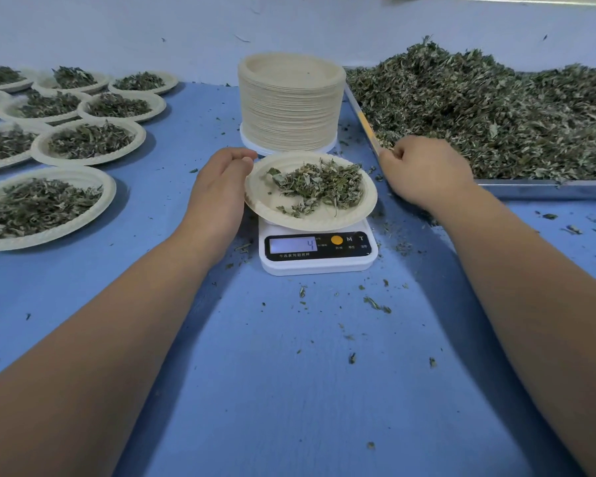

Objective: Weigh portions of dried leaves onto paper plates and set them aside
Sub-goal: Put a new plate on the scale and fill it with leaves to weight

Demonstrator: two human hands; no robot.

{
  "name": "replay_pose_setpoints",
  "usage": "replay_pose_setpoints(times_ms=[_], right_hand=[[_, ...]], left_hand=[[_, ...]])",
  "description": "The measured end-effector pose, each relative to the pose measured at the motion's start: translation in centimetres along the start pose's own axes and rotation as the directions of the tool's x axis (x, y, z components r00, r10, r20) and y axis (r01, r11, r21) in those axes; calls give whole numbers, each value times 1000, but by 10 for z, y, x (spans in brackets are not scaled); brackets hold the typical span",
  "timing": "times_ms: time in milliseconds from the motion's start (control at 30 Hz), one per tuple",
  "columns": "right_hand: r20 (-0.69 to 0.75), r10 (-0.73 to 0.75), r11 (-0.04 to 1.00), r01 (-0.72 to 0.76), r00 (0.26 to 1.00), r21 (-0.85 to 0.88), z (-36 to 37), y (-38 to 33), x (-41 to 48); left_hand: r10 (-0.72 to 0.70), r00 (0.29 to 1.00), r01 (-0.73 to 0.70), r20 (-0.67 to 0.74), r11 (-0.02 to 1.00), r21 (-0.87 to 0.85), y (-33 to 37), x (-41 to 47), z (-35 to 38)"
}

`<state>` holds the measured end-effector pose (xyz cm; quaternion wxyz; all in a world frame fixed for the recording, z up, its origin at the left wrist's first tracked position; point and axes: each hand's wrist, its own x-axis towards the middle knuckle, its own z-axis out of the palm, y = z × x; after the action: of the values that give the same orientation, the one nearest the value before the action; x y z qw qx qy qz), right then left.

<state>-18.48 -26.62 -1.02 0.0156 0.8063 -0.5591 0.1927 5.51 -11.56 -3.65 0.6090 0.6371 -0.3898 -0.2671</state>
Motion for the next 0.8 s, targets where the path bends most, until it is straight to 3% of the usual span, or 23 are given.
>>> replay_pose_setpoints(times_ms=[100,267,300,433,500,600,733,800], right_hand=[[74,-9,998,4,997,67,-4,2,2],[-141,-11,980,39,990,197,-12,7,2],[-113,-5,983,26,994,182,-14,9,3],[232,16,1000,-17,973,0,-15,6,0],[270,-2,1000,0,963,7,-15,5,-1],[176,-54,996,39,983,86,-13,7,-1],[-172,-11,972,51,985,230,-14,6,-2],[-226,-4,969,59,974,238,-14,4,-3]], left_hand=[[1,1000,-1,-4,1000,0,0,0,1],[7,1000,-7,-18,1000,3,-2,2,1],[11,1000,-10,-21,1000,5,-2,3,2],[21,999,-21,-27,1000,17,-6,5,1],[29,999,-29,-27,999,17,-7,6,1],[27,999,-26,-29,1000,9,-6,6,2],[23,999,-22,-26,1000,4,-4,5,1],[18,1000,-17,-23,1000,7,-4,4,1]])
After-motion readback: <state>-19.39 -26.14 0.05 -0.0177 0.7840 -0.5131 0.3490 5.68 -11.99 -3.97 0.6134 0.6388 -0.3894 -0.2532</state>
